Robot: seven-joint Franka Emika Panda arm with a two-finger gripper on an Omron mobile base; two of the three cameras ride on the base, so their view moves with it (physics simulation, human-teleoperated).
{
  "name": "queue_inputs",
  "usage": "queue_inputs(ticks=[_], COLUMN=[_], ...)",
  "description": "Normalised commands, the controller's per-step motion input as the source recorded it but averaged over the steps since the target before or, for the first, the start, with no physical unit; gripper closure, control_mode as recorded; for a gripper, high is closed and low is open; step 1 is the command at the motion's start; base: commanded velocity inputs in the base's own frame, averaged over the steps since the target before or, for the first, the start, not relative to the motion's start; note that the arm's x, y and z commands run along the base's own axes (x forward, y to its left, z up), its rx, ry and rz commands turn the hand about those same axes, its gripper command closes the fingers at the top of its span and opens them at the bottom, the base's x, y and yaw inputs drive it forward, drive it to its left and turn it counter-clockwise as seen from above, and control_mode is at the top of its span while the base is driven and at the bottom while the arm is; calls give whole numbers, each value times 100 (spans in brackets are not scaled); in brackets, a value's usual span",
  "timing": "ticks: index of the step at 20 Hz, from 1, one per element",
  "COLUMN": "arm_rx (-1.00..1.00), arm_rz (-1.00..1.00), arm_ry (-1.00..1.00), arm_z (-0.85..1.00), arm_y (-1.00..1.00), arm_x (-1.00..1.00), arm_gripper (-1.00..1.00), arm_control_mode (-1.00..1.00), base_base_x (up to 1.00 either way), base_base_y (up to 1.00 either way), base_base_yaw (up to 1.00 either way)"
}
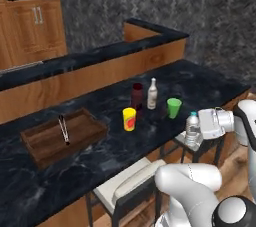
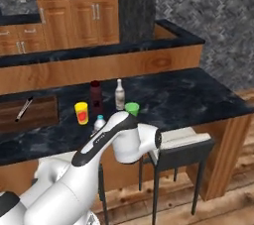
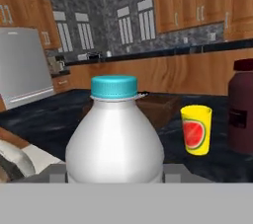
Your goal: Place the drinks on the dining counter in a tight cluster.
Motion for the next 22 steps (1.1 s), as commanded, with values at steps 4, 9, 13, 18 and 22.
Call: queue_inputs(ticks=[4,9,13,18,22], arm_rx=[0,0,0,0,0], arm_rz=[0,0,0,0,0], arm_ry=[0,0,0,0,0], arm_z=[0,0,0,0,0], arm_y=[0,0,0,0,0], arm_x=[0,0,0,0,0], arm_gripper=[100,100,100,100,100], arm_control_mode=[100,100,100,100,100], base_base_x=[39,38,38,39,29], base_base_y=[-15,-20,-18,-20,-19], base_base_yaw=[50,44,46,43,27])
